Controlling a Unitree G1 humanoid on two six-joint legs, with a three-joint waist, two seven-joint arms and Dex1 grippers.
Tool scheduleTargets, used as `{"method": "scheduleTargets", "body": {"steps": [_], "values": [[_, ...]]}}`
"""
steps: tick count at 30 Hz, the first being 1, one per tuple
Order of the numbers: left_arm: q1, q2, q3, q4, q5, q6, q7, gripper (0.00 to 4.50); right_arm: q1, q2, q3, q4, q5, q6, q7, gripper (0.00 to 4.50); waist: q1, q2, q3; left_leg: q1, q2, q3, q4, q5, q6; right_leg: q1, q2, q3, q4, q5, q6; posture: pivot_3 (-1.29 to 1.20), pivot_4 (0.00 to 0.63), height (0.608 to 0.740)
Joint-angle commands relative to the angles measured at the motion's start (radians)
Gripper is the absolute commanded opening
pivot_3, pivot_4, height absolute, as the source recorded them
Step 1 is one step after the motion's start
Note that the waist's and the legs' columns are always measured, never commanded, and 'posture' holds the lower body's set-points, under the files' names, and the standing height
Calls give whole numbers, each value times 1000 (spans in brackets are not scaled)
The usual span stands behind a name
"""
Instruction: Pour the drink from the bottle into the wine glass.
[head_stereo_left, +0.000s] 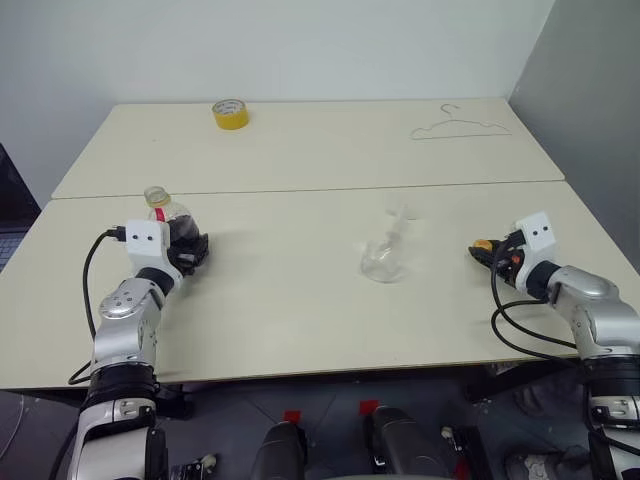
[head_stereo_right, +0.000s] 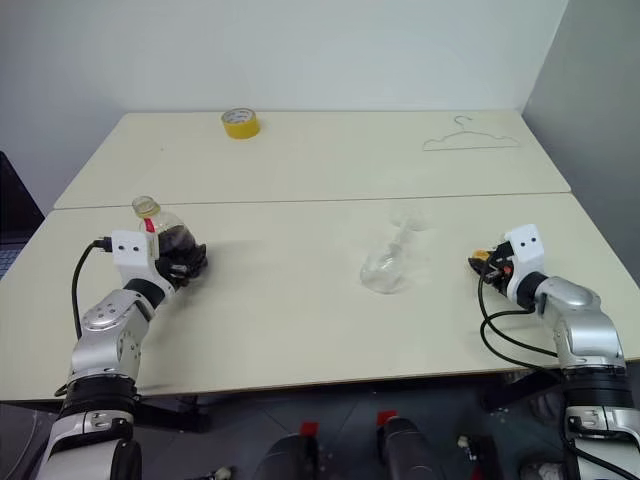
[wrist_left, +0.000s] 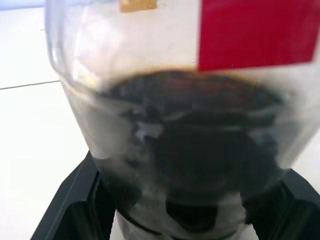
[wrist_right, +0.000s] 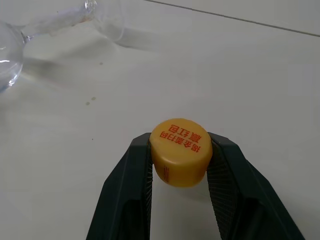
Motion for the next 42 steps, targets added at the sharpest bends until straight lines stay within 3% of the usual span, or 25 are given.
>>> {"method": "scheduleTargets", "body": {"steps": [1, 10, 15, 20, 31, 36, 42], "values": [[44, 11, 37, 41, 10, 8, 44, 3244, -11, -27, -3, 22, -33, -39, 5, 1599, 0, 0, 0, 0, 0, 0, 0, 0, 0, 0, 0, 0, 0, 0, 0, 0, 150, 740], [56, 4, 41, 35, 1, 14, 57, 3244, -18, -26, -13, 63, -47, -54, 17, 4473, 0, 0, 0, 1, 0, 2, 0, 0, 0, 0, 0, 2, 0, 0, 0, 0, 150, 740], [51, 3, 41, 32, -9, 21, 60, 3244, -41, -33, -24, 11, -25, -65, 40, 4473, 0, 0, 0, 1, 0, 2, 0, 0, 0, 0, 0, 3, 0, 0, 1, 0, 150, 740], [45, 6, 43, 36, -14, 25, 64, 4492, -105, -27, -30, -44, 1, -35, 54, 4500, 0, 0, 1, 1, -1, 4, 0, 0, 0, -1, 0, 5, 0, 1, 2, 0, 150, 740], [87, 14, 50, -15, -21, 44, 68, 4492, -220, -67, 65, -122, -47, -42, 137, 4500, 13, -1, 1, -6, -1, 4, 0, 0, 0, -6, -1, 5, -1, 1, 2, 0, 150, 740], [135, 17, 63, -65, -29, 55, 72, 4492, -314, -123, 203, -45, -179, -170, 223, 4500, 10, -1, 1, -6, -1, 7, 0, 0, 0, -8, 0, 9, 0, 2, 3, 0, 150, 740], [202, 4, 76, -167, -38, 91, 78, 4492, -428, -153, 368, 106, -369, -475, 312, 4500, 10, -1, 1, -7, -1, 9, -1, 0, 0, -11, -1, 11, 0, 2, 3, 0, 150, 740]]}}
